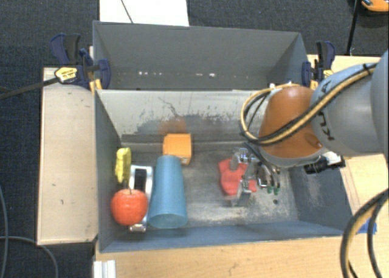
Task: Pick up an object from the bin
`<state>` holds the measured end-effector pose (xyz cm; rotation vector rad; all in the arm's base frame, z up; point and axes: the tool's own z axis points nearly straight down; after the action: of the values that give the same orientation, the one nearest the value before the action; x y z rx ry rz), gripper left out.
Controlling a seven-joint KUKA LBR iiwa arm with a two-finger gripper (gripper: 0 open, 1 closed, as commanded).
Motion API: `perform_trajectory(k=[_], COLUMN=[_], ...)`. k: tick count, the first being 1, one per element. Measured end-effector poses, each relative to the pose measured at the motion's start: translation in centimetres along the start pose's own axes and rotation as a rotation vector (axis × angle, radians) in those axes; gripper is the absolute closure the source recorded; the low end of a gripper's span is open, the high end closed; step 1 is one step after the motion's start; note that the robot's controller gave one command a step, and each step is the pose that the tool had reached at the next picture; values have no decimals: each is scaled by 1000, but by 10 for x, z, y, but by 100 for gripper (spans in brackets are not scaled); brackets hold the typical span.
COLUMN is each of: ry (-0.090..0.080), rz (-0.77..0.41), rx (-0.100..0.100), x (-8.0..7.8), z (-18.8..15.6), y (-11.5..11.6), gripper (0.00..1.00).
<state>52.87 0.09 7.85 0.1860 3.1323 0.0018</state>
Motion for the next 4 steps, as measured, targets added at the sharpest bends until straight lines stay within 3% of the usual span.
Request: perform_trajectory(k=[1,2,3,4], ry=[3,3,2,2], rz=[100,101,109,110], rx=[1,1,0,0], x=[-4,-4,-23,-23], z=[8,8,-31,-31], y=[-16,-16,0,0], gripper=[100,100,100,0])
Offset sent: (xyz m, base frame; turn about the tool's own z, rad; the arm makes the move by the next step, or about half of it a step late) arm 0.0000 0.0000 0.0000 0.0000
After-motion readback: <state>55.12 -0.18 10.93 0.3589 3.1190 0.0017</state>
